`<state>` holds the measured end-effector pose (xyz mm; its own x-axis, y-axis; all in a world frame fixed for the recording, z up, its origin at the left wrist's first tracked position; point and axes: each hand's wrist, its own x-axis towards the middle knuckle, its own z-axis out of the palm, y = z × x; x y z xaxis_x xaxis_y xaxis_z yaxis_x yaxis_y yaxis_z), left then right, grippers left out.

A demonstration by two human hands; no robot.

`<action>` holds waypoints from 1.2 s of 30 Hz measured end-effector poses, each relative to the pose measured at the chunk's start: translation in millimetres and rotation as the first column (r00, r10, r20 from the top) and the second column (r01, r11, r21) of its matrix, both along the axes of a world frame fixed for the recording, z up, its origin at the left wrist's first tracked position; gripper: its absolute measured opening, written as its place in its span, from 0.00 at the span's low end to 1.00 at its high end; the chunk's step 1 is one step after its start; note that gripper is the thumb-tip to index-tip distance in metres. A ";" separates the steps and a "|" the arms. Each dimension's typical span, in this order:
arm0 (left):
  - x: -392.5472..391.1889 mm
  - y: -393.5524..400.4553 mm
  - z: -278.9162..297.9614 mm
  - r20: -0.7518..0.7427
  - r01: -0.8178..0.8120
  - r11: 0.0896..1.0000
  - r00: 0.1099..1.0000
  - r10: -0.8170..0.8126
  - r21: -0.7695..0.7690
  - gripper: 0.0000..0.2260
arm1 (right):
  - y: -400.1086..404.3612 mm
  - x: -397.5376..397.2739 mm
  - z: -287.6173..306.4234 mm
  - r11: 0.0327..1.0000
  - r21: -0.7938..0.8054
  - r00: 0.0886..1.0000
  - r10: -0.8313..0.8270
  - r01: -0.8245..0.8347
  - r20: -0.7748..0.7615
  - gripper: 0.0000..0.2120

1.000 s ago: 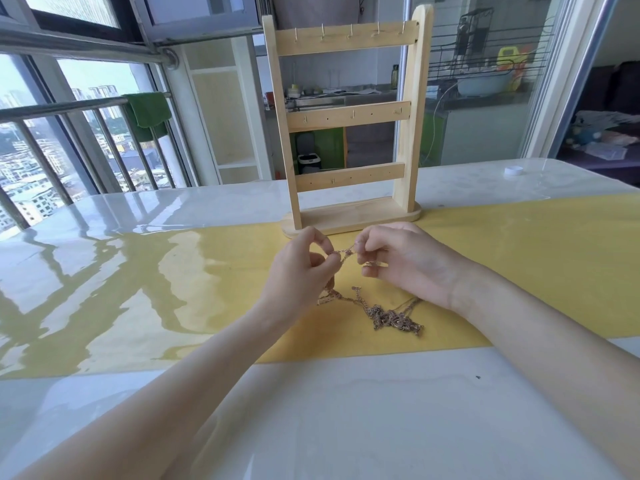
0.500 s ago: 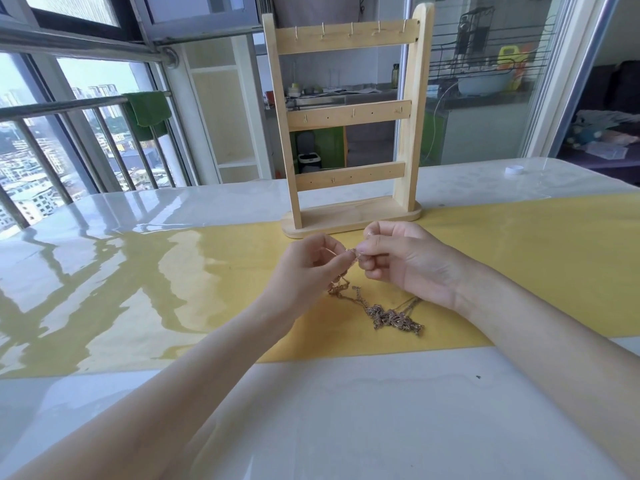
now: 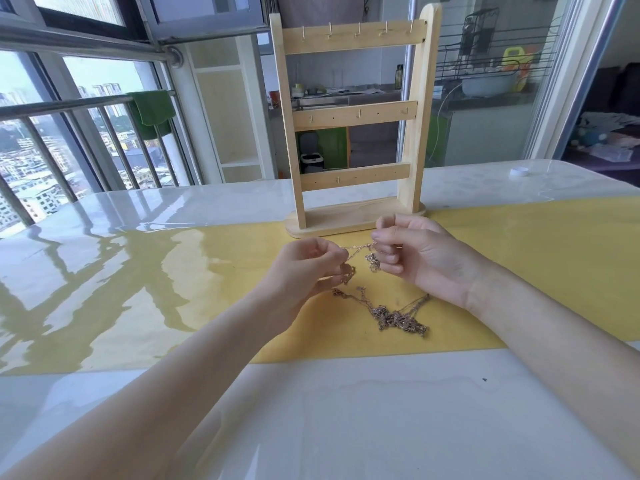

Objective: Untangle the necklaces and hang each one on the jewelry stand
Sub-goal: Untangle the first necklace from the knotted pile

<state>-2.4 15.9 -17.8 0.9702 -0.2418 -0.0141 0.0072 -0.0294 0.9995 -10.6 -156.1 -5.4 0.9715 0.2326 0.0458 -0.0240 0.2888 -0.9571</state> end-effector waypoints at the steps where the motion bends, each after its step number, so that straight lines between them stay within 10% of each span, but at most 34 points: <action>1: 0.3 0.1 1.5 -0.050 0.007 0.997 0.999 -0.011 -0.078 0.06 | -0.3 0.0 -0.7 1.000 -0.029 1.000 0.006 -0.006 0.008 0.08; 10: 1.2 -2.2 10.1 -0.250 -0.041 0.928 0.966 -0.057 -0.370 0.08 | 0.8 -4.8 -2.7 0.829 -0.548 0.964 0.042 0.112 0.261 0.03; 16: 1.4 -3.2 1.9 -0.175 -0.109 0.977 0.981 0.077 -0.183 0.07 | 11.3 -5.9 -11.2 0.394 -0.792 0.760 0.281 0.466 0.587 0.03; 24: 1.5 -4.7 1.5 -0.173 -0.151 0.970 0.978 0.119 -0.189 0.08 | 17.7 -6.5 -19.3 -0.096 -0.613 0.586 0.442 0.784 0.680 0.10; 27: 1.8 -4.5 1.1 -0.187 -0.155 0.963 0.976 0.114 -0.221 0.09 | 18.9 -4.2 -21.0 -0.002 -0.696 0.656 0.336 0.718 0.676 0.28; 30: 2.0 -3.1 1.0 -0.236 -0.130 0.961 0.969 0.072 -0.242 0.08 | 24.9 -7.3 -19.2 0.417 -0.839 0.889 0.136 0.350 0.438 0.32; 33: 2.5 -2.7 1.9 -0.289 -0.077 0.969 0.957 0.005 -0.236 0.05 | 29.6 -11.0 -8.7 0.890 -0.446 0.981 -0.008 0.096 0.195 0.26; 36: 2.6 -2.7 2.8 -0.319 -0.042 0.965 0.947 -0.044 -0.258 0.05 | 29.4 -11.1 -0.3 1.000 -0.018 0.999 0.006 -0.005 0.042 0.16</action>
<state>0.2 13.2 -15.0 0.9242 -0.2795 -0.2603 0.3274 0.2288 0.9168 -21.7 -126.7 -5.7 0.9674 0.2393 0.0828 0.0151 0.2718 -0.9622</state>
